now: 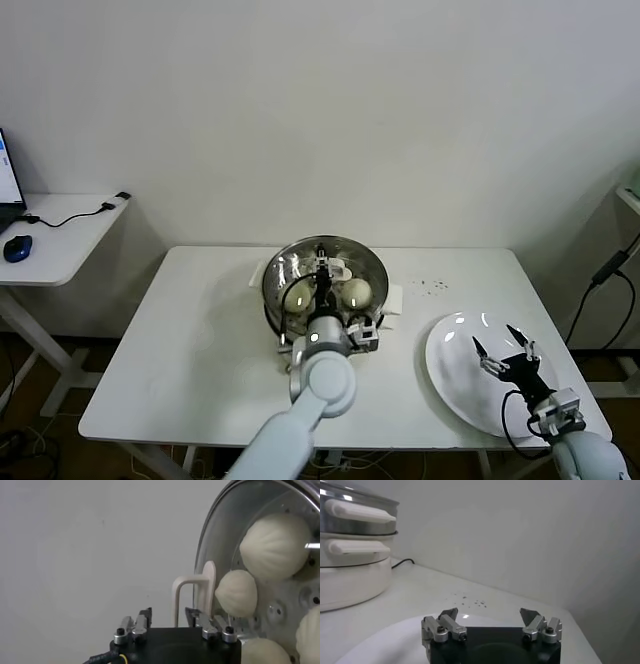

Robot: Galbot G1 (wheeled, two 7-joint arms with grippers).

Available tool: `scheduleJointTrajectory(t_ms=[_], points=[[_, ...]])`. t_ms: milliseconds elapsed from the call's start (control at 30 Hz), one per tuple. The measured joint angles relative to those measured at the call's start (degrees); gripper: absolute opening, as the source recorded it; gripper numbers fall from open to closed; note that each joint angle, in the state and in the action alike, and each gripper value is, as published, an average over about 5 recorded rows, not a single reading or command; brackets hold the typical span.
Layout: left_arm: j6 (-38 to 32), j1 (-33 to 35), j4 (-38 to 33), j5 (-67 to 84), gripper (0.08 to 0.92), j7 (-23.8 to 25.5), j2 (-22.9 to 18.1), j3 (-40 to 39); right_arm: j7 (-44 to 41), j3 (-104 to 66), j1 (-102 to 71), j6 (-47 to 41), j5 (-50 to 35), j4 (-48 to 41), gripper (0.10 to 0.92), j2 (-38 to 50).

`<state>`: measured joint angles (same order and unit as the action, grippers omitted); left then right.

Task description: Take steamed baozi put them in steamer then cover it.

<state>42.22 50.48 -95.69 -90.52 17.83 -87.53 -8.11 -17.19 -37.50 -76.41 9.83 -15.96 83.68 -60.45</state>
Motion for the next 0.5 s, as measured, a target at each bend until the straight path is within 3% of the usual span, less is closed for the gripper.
scheduleJointTrajectory(t_ms=[333, 500], points=[[0.0, 2.5, -7.5, 3.0, 0.794, 0.7, 3.8, -0.7, 0.2, -0.5, -0.4, -1.1, -0.2, 0.7, 0.823, 0.2], [0.0, 4.9, -12.4, 5.6, 0.821, -0.3, 6.6, 0.2, 0.4, -0.6, -0.5, -1.8, -0.2, 1.4, 0.823, 0.3]])
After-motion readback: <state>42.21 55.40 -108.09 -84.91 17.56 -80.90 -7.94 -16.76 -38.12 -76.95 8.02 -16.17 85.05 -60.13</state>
